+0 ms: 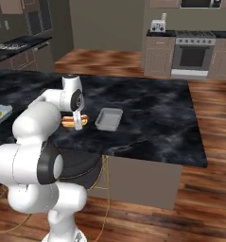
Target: Place one cooked food and one vegetable from the large plate to each tupperware container.
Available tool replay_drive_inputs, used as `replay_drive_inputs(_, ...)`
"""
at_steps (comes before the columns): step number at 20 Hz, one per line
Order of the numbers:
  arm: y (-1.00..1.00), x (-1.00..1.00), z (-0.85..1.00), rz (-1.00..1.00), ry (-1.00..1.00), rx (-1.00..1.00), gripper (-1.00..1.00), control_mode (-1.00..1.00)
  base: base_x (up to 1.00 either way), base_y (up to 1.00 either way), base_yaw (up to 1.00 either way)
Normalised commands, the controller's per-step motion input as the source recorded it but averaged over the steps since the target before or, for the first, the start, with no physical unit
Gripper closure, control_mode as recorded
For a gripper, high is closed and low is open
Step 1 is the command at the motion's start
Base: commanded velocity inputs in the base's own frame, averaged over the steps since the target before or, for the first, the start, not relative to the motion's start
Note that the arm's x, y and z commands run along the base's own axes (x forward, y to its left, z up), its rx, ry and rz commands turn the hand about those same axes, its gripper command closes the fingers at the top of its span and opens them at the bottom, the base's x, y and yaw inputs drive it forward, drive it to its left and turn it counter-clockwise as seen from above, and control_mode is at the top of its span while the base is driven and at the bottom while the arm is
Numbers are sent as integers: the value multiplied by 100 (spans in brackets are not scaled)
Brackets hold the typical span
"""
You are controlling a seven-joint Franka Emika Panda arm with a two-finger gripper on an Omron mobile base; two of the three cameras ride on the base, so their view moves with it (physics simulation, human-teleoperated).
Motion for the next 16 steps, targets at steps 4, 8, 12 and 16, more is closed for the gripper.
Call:
replay_drive_inputs(4,0,0,0,0,0,0,100,100,33,-96,0)
replay_drive_inputs(8,0,0,0,0,0,0,100,100,61,-30,0)
replay_drive_inputs(12,0,0,0,0,0,0,100,100,73,12,-3)
replay_drive_inputs(16,0,0,0,0,0,0,100,100,38,8,0)
